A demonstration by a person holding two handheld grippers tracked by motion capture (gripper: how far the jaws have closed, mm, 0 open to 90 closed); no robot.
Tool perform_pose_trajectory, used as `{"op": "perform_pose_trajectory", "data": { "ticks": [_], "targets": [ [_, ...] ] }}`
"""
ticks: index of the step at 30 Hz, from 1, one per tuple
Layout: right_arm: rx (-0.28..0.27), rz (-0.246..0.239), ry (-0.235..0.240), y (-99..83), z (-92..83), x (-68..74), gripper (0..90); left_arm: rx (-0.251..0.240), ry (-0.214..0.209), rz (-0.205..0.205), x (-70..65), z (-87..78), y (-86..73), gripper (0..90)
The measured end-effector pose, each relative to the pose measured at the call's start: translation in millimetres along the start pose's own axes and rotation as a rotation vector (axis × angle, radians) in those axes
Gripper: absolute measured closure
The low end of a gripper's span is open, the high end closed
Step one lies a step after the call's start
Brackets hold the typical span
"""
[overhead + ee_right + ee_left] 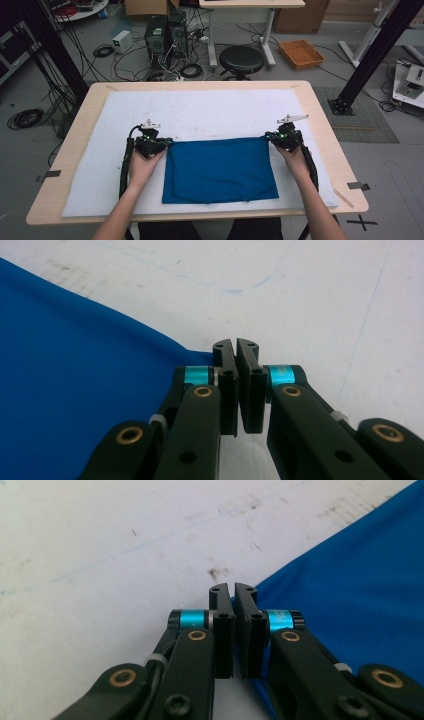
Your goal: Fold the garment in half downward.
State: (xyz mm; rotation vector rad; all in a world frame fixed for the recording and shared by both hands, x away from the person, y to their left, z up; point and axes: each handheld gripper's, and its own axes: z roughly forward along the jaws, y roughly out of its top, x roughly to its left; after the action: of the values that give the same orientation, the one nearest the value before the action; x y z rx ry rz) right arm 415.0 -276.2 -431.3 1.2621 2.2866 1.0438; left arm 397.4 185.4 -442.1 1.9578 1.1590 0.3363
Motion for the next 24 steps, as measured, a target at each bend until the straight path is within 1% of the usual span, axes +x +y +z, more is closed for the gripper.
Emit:
{"op": "perform_pose_trajectory", "data": {
  "ticks": [1,2,4,6,8,10,11,12,13,14,16,17,18,19,20,21,22,23,24],
  "targets": [
    [0.003,-0.002,-0.005,1.6,1.8,-1.2,87.9,-0.007,0.001,-0.007,1.1,2.1,1.6,86.4],
    [-0.002,-0.005,-0.013,3.7,4.3,-3.1,87.9,-0.01,-0.002,-0.005,2.5,3.8,3.4,86.4],
    [-0.005,-0.001,-0.02,4.6,5.7,-4.8,87.9,-0.027,0.01,0.003,4.9,6.9,7.3,86.3],
    [-0.005,0.003,-0.023,5.1,6.8,-6.3,87.8,-0.029,0.012,0.004,6.0,8.1,9.3,86.3],
    [-0.008,0.006,-0.025,5.2,7.1,-6.8,87.6,-0.03,0.018,0.011,5.2,7.9,11.1,86.3],
    [-0.011,-0.002,-0.025,5.1,6.6,-6.1,86.7,-0.035,0.023,0.025,4.0,5.1,12.2,86.0],
    [-0.011,-0.002,-0.025,5.1,6.6,-6.1,86.7,-0.035,0.023,0.025,4.0,5.1,12.2,84.9],
    [-0.008,0.002,-0.026,5.2,5.3,-4.8,81.8,-0.044,0.034,0.033,2.4,3.2,12.8,84.9],
    [-0.018,0.001,-0.042,5.3,3.7,-4.3,72.9,-0.048,0.062,0.048,0.9,0.4,13.5,78.9],
    [-0.026,0.014,-0.047,5.5,0.9,-3.5,69.3,-0.053,0.085,0.061,-0.1,-3.3,14.3,71.6],
    [-0.056,0.02,-0.051,5.9,-6.2,-1.8,59.1,-0.088,0.098,0.067,-1.5,-12.5,14.8,61.5],
    [-0.085,0.035,-0.037,6.0,-15.0,0.6,54.0,-0.106,0.097,0.078,-2.1,-18.6,14.7,51.1],
    [-0.094,0.039,-0.028,5.8,-19.8,2.6,50.8,-0.125,0.102,0.09,-3.5,-25.1,14.0,48.9],
    [-0.107,0.034,-0.026,5.4,-24.1,4.4,48.0,-0.142,0.12,0.102,-5.0,-31.8,12.9,44.2],
    [-0.115,0.03,-0.027,4.8,-28.6,6.8,46.1,-0.158,0.14,0.104,-7.1,-38.2,11.4,41.1],
    [-0.115,0.03,-0.027,4.8,-28.6,6.8,46.1,-0.171,0.16,0.107,-8.9,-44.2,9.5,41.1],
    [-0.143,0.005,-0.038,3.0,-37.5,11.5,41.4,-0.177,0.204,0.101,-11.2,-53.5,7.0,35.4],
    [-0.153,-0.003,-0.044,2.1,-42.1,14.6,40.4,-0.177,0.204,0.101,-11.2,-53.5,7.0,31.4],
    [-0.164,-0.013,-0.046,1.3,-46.6,17.0,39.6,-0.172,0.218,0.092,-11.7,-56.9,6.8,30.4]
  ]
}}
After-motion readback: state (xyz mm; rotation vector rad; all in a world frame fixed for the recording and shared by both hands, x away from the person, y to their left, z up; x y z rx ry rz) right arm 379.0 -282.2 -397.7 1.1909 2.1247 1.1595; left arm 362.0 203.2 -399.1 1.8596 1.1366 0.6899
